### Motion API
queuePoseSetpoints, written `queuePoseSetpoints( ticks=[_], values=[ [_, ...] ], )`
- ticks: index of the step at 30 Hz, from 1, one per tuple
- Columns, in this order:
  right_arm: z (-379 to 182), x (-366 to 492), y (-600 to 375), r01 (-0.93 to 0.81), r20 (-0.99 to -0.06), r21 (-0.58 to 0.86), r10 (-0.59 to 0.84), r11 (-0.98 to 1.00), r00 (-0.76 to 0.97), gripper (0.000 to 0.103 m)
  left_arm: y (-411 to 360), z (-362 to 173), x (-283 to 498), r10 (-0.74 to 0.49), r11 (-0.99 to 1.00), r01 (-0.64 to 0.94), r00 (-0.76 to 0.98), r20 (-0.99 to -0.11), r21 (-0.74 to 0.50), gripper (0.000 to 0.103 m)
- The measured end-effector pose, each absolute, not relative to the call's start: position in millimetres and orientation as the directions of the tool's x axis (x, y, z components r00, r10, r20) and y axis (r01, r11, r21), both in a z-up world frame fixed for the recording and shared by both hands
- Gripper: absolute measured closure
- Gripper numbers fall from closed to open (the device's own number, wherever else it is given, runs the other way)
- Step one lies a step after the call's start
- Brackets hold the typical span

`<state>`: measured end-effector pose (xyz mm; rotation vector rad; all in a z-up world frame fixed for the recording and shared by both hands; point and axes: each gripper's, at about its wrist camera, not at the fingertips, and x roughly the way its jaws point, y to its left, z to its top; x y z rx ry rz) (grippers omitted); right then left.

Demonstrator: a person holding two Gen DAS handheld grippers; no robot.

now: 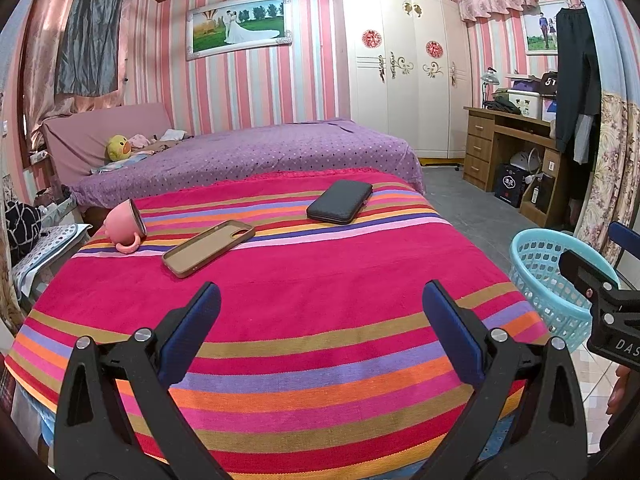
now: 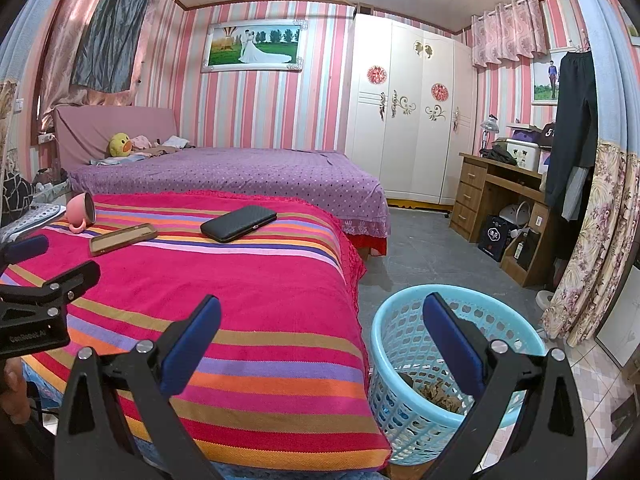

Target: Collect trash

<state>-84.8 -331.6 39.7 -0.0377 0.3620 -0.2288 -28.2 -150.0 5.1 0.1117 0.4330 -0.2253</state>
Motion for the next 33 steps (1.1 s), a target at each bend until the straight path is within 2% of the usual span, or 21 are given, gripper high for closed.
queuePoseSetpoints(
  ticks=[33],
  values=[
    [39.6,-84.0,-331.1,0.215,-0.346,-0.08,-0.229,0.973,0.91,0.005,-147.6,5.1,-26.8,-0.191,0.97,0.238,0.884,-0.426,0.058,0.006]
  ],
)
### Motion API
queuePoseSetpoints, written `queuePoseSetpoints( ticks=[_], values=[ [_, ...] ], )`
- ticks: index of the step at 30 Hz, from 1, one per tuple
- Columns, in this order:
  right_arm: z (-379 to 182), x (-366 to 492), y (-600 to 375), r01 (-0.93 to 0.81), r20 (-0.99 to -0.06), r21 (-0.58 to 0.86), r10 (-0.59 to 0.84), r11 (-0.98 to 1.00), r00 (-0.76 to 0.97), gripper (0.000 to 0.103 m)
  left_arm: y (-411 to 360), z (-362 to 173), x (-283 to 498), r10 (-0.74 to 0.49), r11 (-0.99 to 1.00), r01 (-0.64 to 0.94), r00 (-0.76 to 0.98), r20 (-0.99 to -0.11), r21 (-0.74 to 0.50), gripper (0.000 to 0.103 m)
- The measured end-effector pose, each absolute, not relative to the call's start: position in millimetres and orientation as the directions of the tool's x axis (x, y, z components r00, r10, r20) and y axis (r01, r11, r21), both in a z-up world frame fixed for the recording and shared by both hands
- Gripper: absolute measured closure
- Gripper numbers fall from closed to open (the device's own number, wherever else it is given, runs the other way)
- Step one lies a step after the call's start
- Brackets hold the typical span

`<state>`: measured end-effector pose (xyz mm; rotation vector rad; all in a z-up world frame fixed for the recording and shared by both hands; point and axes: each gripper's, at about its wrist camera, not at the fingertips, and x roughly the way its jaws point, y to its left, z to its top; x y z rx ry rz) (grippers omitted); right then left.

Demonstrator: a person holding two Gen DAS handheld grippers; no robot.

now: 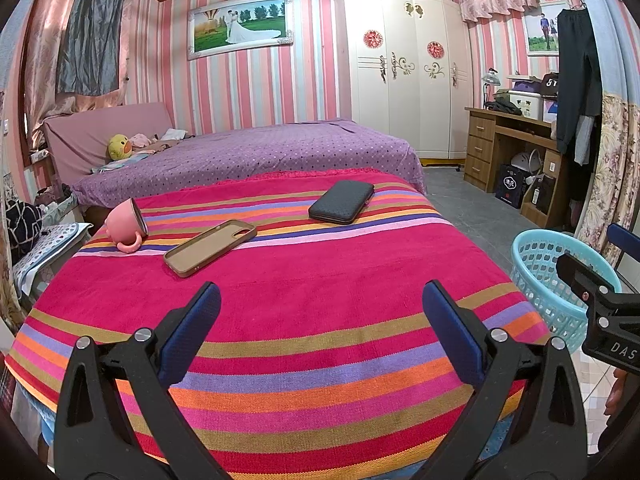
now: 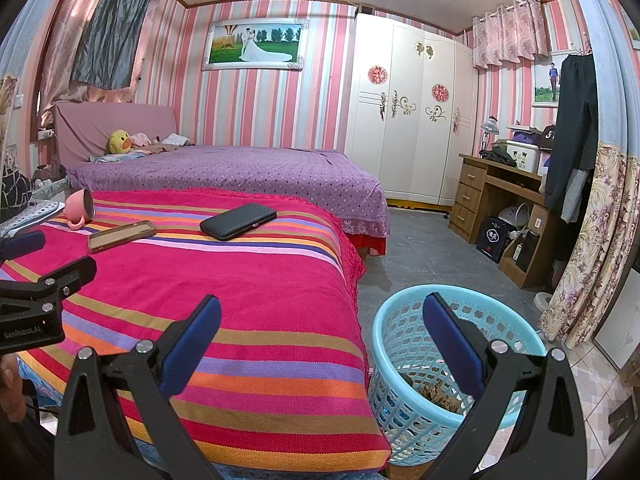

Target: Collect trash

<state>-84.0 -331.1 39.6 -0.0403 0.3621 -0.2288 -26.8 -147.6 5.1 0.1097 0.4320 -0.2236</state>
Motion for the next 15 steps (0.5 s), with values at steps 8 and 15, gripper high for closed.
queuePoseSetpoints(
  ticks=[8,15],
  values=[
    [39.7,-83.8,-330.8,0.214,-0.347,-0.081,-0.229,0.973,0.91,0.005,-147.7,5.0,-27.0,-0.191,0.97,0.237,0.884,-0.426,0.058,0.006],
    [38.9,-83.4,-330.5,0.215,-0.347,-0.081,-0.23,0.973,0.909,0.005,-147.7,4.9,-27.0,-0.191,0.97,0.237,0.885,-0.426,0.058,0.006]
  ],
)
